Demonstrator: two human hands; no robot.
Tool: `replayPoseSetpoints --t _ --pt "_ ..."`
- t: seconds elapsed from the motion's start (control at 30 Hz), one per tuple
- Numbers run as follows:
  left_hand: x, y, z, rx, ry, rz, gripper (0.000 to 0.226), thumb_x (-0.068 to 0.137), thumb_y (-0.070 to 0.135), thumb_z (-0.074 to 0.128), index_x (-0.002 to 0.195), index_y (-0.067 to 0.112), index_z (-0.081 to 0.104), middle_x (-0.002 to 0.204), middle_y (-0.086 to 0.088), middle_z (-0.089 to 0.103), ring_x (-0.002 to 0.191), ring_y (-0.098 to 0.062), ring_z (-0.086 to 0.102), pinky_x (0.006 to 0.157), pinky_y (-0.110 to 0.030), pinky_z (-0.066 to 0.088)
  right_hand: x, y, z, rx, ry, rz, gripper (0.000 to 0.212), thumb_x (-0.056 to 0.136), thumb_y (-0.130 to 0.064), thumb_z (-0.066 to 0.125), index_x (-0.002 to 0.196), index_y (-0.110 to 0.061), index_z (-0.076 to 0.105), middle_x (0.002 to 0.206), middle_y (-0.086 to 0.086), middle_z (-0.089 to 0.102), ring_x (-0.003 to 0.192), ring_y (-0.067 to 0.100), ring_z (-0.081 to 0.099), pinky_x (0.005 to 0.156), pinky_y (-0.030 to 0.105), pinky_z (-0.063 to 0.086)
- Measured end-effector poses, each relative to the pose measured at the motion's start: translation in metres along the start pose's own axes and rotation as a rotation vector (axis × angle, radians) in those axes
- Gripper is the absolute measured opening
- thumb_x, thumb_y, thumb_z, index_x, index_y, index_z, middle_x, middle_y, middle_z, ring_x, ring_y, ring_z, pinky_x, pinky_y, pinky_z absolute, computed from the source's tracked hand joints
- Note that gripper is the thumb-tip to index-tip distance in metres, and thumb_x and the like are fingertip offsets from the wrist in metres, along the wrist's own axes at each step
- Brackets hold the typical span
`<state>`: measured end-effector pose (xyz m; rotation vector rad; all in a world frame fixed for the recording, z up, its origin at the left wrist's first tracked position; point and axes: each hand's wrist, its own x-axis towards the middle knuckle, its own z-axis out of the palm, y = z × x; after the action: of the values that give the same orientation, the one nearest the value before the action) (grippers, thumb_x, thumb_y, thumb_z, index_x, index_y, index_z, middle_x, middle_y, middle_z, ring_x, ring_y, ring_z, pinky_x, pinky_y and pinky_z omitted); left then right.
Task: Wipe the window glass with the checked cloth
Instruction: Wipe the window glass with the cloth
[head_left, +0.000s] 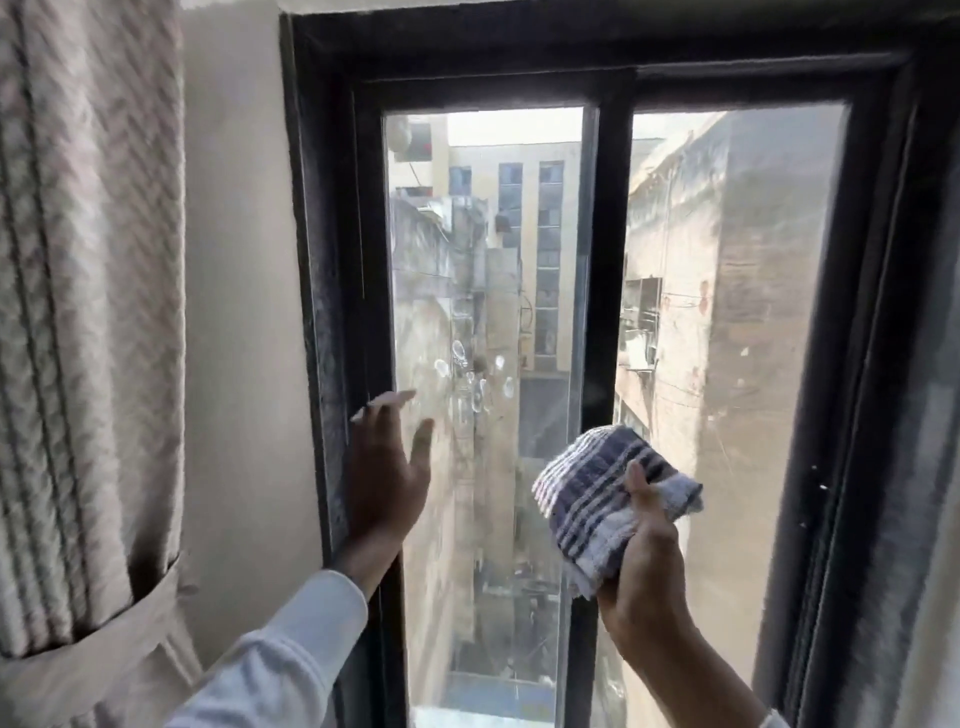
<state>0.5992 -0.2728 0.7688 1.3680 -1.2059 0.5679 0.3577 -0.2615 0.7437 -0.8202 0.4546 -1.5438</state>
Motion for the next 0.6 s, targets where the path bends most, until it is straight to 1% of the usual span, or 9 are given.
replayPoseSetpoints --t 0.07,0.1,0.17,0.23,0.27,0.33,0.43,0.53,0.6 --pt "0.028 -0.03 0.004 0.087 0.063 0.045 0.049 0.111 0.023 0.064 0.155 0.002 0.057 0.16 -0.017 0.059 0.151 -0.037 0.055 0.127 -0.048 0.043 0.012 0.019 0.021 -0.229 0.047 -0.284 0.061 0.081 -0.074 0.078 0.111 -0.021 0.076 0.091 -0.004 0.08 0.083 0.013 0.076 0.07 0.034 0.061" --pt "0.039 -0.04 0.009 0.082 0.061 0.042 0.055 0.113 0.026 0.059 0.162 0.001 0.049 0.17 -0.019 0.048 0.161 -0.037 0.044 0.134 -0.044 0.034 0.021 0.03 0.028 -0.355 0.051 -0.46 0.049 0.09 -0.069 0.071 0.109 -0.025 0.076 0.095 -0.008 0.08 0.087 0.005 0.075 0.075 0.036 0.063" --pt "0.054 -0.055 0.023 0.041 0.013 0.056 0.065 0.116 0.031 0.048 0.171 0.001 0.033 0.183 -0.017 0.025 0.172 -0.032 0.02 0.141 -0.034 0.015 0.055 0.056 0.037 -0.672 -0.032 -0.841 0.033 0.108 -0.045 0.055 0.122 -0.023 0.076 0.125 0.0 0.079 0.121 0.006 0.071 0.106 0.049 0.059" --pt "0.066 -0.069 0.037 0.021 -0.024 0.118 0.067 0.117 0.032 0.04 0.173 -0.001 0.024 0.185 -0.017 0.012 0.174 -0.031 0.007 0.142 -0.037 0.008 0.105 0.072 0.048 -1.153 -0.186 -1.162 0.048 0.107 -0.024 0.052 0.152 -0.009 0.061 0.164 0.014 0.054 0.159 0.027 0.044 0.133 0.052 0.03" --pt "0.072 -0.074 0.045 0.016 -0.028 0.147 0.067 0.117 0.031 0.038 0.173 -0.002 0.022 0.185 -0.017 0.01 0.174 -0.03 0.005 0.143 -0.04 0.008 0.128 0.075 0.053 -1.329 -0.201 -1.214 0.058 0.104 -0.023 0.058 0.16 -0.008 0.051 0.173 0.013 0.042 0.165 0.031 0.03 0.137 0.05 0.019" --pt "0.079 -0.082 0.058 -0.001 -0.008 0.151 0.064 0.119 0.027 0.036 0.174 -0.001 0.02 0.186 -0.016 0.008 0.174 -0.027 0.003 0.143 -0.043 0.009 0.161 0.088 0.056 -1.554 -0.155 -1.187 0.076 0.102 -0.038 0.066 0.167 -0.012 0.038 0.179 0.011 0.027 0.169 0.032 0.015 0.139 0.048 0.007" --pt "0.08 -0.091 0.073 -0.031 0.048 0.139 0.061 0.119 0.026 0.033 0.176 0.007 0.021 0.187 -0.008 0.008 0.175 -0.017 0.001 0.142 -0.038 0.007 0.17 0.126 0.05 -1.769 -0.261 -1.216 0.084 0.104 -0.066 0.046 0.173 -0.024 0.022 0.184 0.001 0.013 0.171 0.026 0.003 0.137 0.054 0.012" --pt "0.08 -0.097 0.077 -0.104 0.061 0.158 0.063 0.118 0.033 0.027 0.176 0.009 0.023 0.188 -0.005 0.01 0.175 -0.013 0.002 0.142 -0.039 0.008 0.172 0.134 0.077 -1.912 -0.593 -1.409 0.073 0.103 -0.055 0.048 0.17 -0.031 0.032 0.18 -0.005 0.028 0.169 0.021 0.017 0.128 0.053 0.031" --pt "0.08 -0.099 0.078 -0.192 0.074 0.168 0.064 0.119 0.037 0.023 0.174 0.006 0.026 0.187 -0.007 0.014 0.175 -0.018 0.008 0.142 -0.042 0.011 0.191 0.098 0.127 -1.9 -0.606 -1.619 0.069 0.102 -0.047 0.05 0.168 -0.028 0.038 0.176 -0.002 0.038 0.165 0.024 0.031 0.134 0.053 0.022"
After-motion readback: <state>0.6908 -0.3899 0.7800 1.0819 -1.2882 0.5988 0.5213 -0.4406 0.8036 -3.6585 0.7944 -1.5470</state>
